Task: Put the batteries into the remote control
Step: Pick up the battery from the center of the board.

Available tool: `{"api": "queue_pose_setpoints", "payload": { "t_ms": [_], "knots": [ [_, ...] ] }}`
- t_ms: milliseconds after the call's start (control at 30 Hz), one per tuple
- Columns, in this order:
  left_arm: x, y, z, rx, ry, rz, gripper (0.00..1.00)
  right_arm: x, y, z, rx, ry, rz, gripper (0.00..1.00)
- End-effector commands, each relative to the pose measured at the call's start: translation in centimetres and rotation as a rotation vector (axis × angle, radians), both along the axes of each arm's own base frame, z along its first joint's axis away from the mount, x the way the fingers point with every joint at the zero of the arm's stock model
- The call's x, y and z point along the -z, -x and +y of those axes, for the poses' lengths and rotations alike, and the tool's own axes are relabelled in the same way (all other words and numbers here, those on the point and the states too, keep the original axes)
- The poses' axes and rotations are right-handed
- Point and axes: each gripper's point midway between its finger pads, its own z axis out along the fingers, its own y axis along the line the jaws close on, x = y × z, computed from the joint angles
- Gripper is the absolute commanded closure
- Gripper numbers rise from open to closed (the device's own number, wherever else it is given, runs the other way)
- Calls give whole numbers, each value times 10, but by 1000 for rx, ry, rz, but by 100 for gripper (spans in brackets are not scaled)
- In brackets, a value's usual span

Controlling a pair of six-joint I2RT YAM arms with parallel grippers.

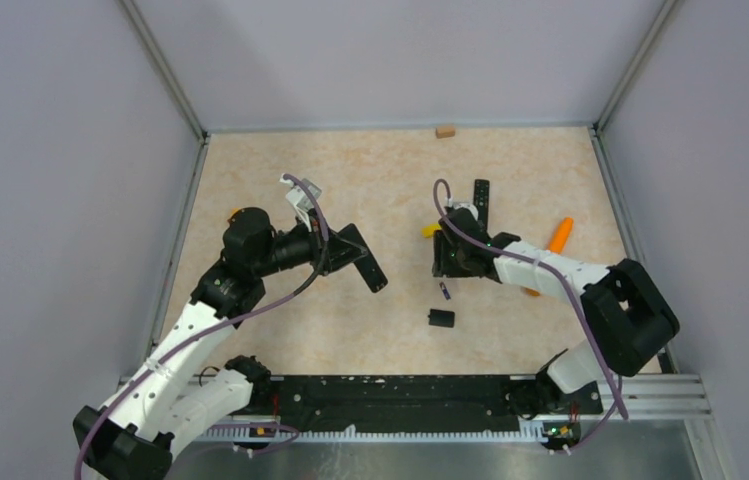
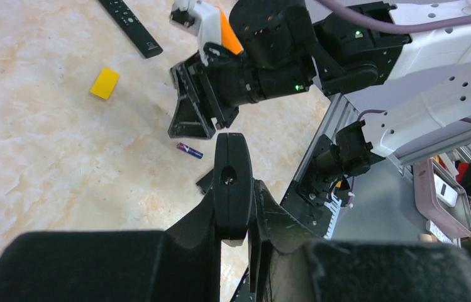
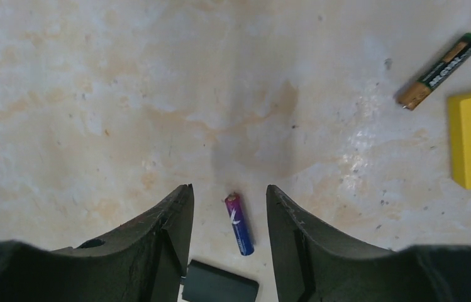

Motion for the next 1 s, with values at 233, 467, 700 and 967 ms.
{"api": "queue_pose_setpoints", "payload": {
  "t_ms": [233,467,700,967],
  "knots": [
    [-27,-6,-2,-3,38,-83,100,31,34,-2,-200,174,86,61],
    [-27,-7,-1,-15,38,-79,100,40,39,-1,-244,216,128,68],
    [-29,-8,1,-28,34,-85,100,46,37,-1,-229,232,134,86],
    [-29,-17,5,-94,30,-57,100,-25,3,15,-191,66,-197,100]
  ]
}}
